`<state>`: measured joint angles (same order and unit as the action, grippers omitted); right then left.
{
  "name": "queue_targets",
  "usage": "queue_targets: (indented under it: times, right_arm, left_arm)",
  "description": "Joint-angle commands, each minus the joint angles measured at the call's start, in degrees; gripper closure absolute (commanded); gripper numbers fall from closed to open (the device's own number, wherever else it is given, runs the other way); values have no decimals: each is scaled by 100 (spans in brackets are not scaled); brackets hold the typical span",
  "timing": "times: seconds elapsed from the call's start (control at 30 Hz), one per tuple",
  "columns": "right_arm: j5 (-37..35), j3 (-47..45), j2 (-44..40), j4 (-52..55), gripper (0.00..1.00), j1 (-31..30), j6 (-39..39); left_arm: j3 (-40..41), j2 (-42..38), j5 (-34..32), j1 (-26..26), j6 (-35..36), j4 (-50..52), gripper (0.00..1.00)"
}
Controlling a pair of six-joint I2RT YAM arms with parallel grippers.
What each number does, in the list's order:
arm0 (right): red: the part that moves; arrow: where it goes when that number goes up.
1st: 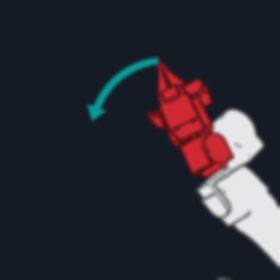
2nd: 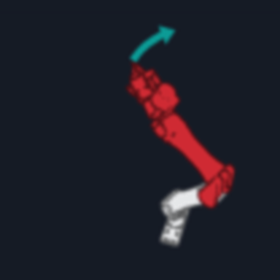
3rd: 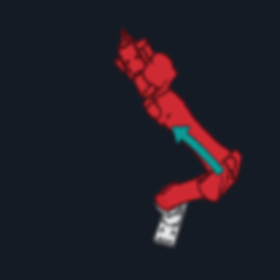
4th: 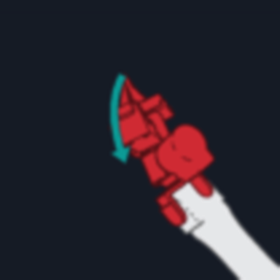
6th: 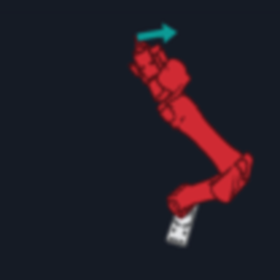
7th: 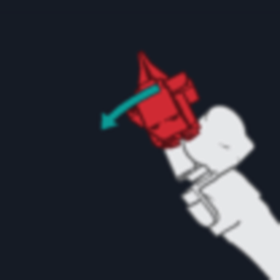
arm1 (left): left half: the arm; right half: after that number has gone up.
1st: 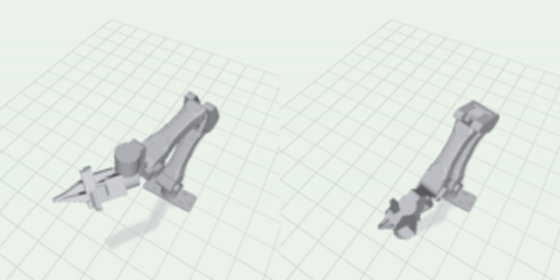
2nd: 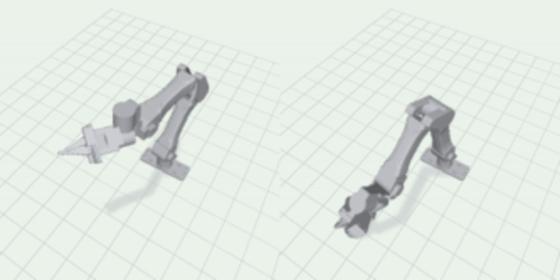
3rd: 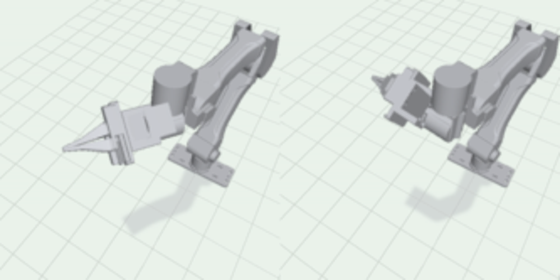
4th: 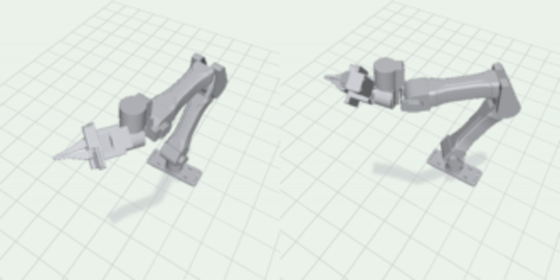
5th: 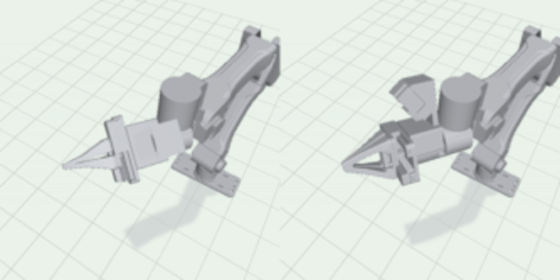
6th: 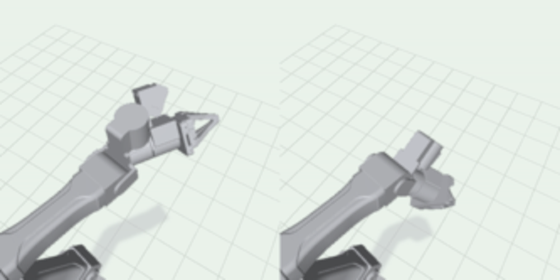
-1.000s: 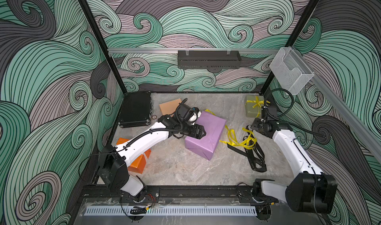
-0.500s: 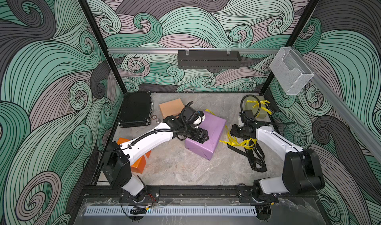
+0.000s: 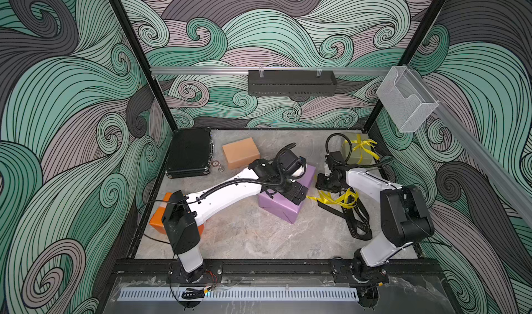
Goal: Untie the ribbon bows on the gift boxes
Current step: Move the gift box to the center of the board.
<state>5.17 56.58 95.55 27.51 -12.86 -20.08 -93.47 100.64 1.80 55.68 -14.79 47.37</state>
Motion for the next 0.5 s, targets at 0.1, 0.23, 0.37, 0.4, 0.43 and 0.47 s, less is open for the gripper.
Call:
queue_targets:
  times: [0.1,0.23,0.37,0.4,0.43,0.47]
  right_arm:
    - [-136,367,416,43,57,-221,61]
    - [-288,485,618,129,69,-269,52]
    - [-515,460,641,168,79,-269,51]
    - [-548,446,641,166,84,-269,54]
    - [-561,445,649,184,89,-266,60]
    - [-575,451,649,192,94,-269,56]
  left_arm:
    - [-841,809,-881,185,154,857,1]
    - [-1177,1197,-1172,241,165,1066,1]
    - [-1188,1375,-1281,266,151,1055,1]
    - [-1195,1413,-1367,283,143,1061,1]
    - [-1213,1458,-1480,289,143,1076,1]
    - [-1225,1490,-1582,291,143,1092,1]
